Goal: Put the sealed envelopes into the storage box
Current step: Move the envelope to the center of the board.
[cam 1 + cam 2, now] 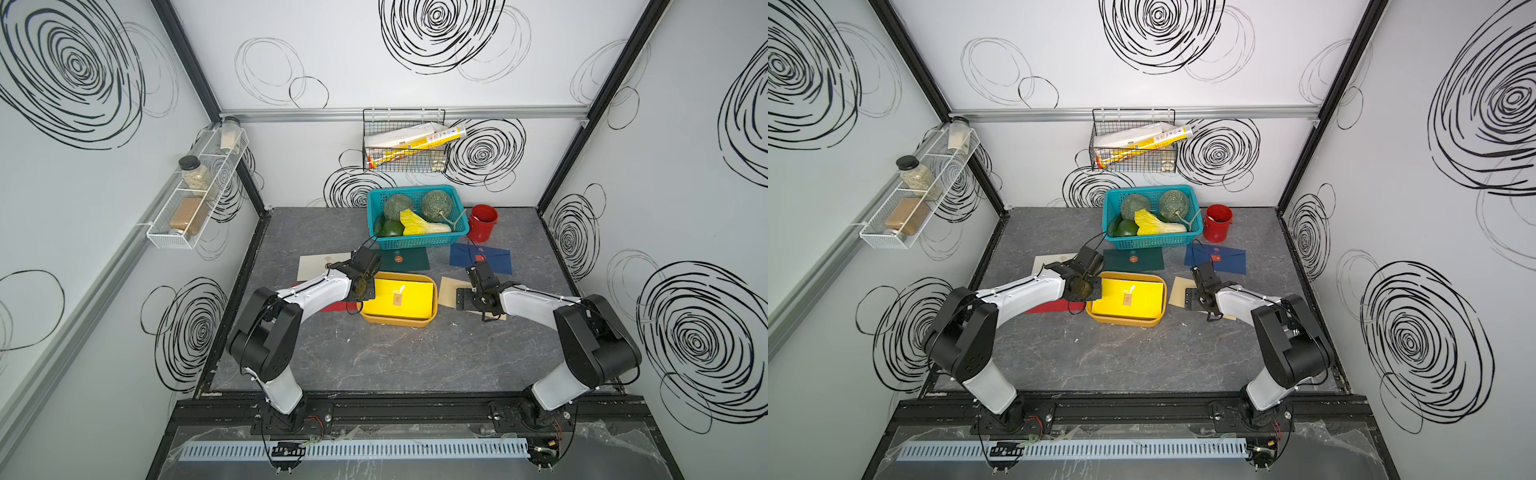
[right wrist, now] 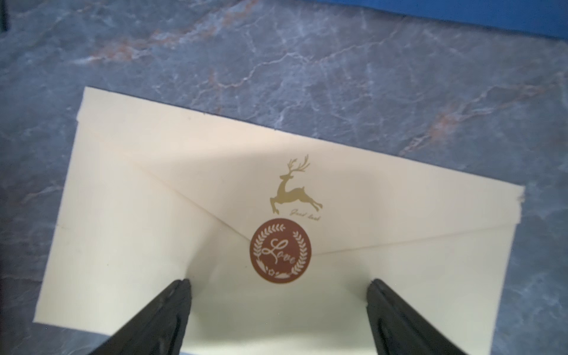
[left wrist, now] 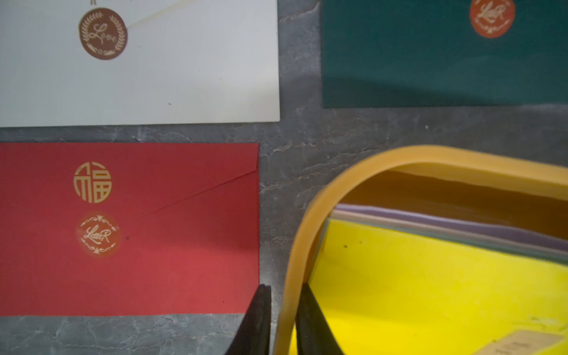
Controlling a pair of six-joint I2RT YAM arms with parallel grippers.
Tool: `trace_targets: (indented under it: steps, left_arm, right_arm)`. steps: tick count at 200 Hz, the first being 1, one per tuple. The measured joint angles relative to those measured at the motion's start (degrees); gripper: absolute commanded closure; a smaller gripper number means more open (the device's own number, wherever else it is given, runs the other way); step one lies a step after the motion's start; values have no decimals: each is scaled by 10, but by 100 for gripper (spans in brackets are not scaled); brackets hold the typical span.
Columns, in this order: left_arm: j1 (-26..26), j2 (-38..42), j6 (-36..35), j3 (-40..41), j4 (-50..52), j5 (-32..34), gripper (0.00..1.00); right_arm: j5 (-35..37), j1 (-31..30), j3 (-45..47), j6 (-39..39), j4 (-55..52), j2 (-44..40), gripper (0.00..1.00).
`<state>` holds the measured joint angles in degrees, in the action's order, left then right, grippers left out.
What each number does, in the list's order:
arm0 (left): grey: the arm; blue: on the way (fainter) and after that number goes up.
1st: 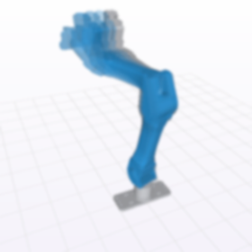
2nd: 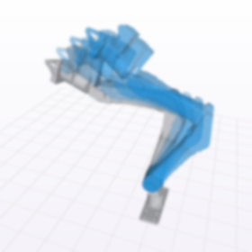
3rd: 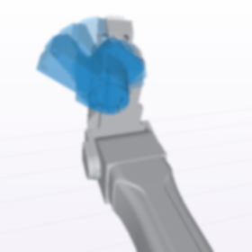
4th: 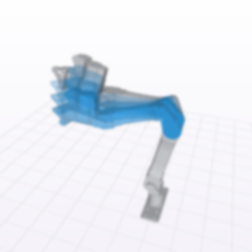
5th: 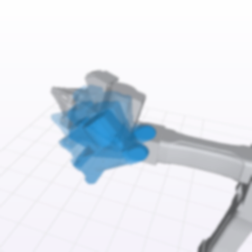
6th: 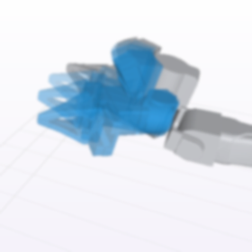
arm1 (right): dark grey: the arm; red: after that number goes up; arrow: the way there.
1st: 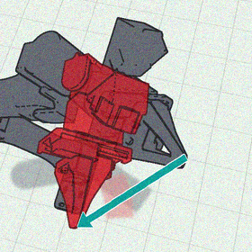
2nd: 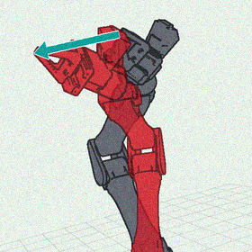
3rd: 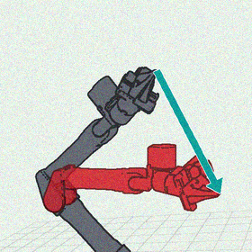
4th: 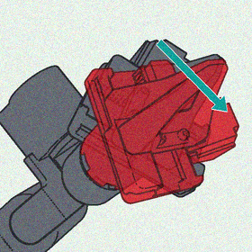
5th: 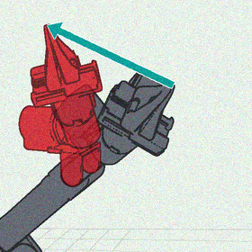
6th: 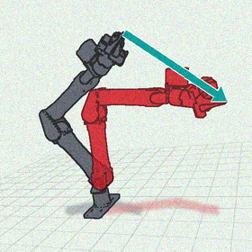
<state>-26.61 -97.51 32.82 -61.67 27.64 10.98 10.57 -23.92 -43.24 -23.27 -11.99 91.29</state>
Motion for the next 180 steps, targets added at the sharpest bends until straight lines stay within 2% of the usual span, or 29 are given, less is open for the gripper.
trace_targets:
  steps: [51, 78, 120, 150, 180]
  left_arm:
    - [24, 2, 0, 1, -7, -4, 62]
    - [31, 15, 2, 1, -4, -5, 41]
    - [27, 57, 7, -37, 35, -1, 33]
    - [-38, 107, 24, -94, 59, 17, 31]
    - [-138, 188, 74, -52, 55, 5, 30]
  right_arm:
    - [-14, -45, 17, 10, -8, -19, 11]
    - [-20, -68, 38, 13, -10, -41, 12]
    - [-27, -94, 41, 10, -40, -55, 12]
    - [-38, -97, 43, -10, -75, -70, 13]
    - [-52, -113, 47, -31, -101, -83, 14]
